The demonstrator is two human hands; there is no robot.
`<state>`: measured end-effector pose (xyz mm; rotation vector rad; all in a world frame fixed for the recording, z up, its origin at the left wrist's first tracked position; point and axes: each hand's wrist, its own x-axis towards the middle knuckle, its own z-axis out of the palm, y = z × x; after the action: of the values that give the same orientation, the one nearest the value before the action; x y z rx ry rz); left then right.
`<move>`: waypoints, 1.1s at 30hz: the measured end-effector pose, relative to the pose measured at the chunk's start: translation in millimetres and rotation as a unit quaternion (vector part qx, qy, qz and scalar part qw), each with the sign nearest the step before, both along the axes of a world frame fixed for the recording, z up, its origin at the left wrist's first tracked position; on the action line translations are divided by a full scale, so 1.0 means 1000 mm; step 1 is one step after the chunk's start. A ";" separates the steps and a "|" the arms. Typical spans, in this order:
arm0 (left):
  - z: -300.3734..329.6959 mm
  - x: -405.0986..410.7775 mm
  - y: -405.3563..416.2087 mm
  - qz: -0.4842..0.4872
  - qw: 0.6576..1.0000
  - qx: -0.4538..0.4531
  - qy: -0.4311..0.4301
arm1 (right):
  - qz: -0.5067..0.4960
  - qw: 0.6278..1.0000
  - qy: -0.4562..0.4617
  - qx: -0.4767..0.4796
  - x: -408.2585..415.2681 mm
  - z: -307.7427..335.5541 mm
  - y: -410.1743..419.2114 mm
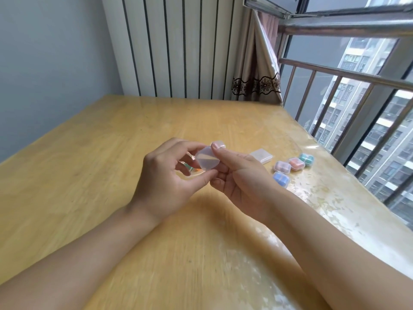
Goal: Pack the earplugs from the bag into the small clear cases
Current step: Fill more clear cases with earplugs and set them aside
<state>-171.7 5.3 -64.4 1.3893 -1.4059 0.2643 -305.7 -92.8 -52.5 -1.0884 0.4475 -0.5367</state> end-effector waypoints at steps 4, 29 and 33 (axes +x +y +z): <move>0.003 0.000 0.002 -0.004 0.999 0.003 0.051 | 0.016 1.000 -0.014 -0.017 -0.002 -0.002 -0.005; -0.009 0.003 -0.003 -0.118 0.935 0.107 0.317 | -0.093 0.994 0.016 -0.064 -0.004 0.000 0.004; -0.007 0.001 0.000 -0.127 0.939 0.122 0.296 | -0.090 0.995 0.017 -0.048 -0.006 0.001 0.005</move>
<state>-171.2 5.4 -71.1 1.3154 -1.1074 -0.4811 -311.6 -87.6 -51.4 -1.1575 0.5572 -0.7066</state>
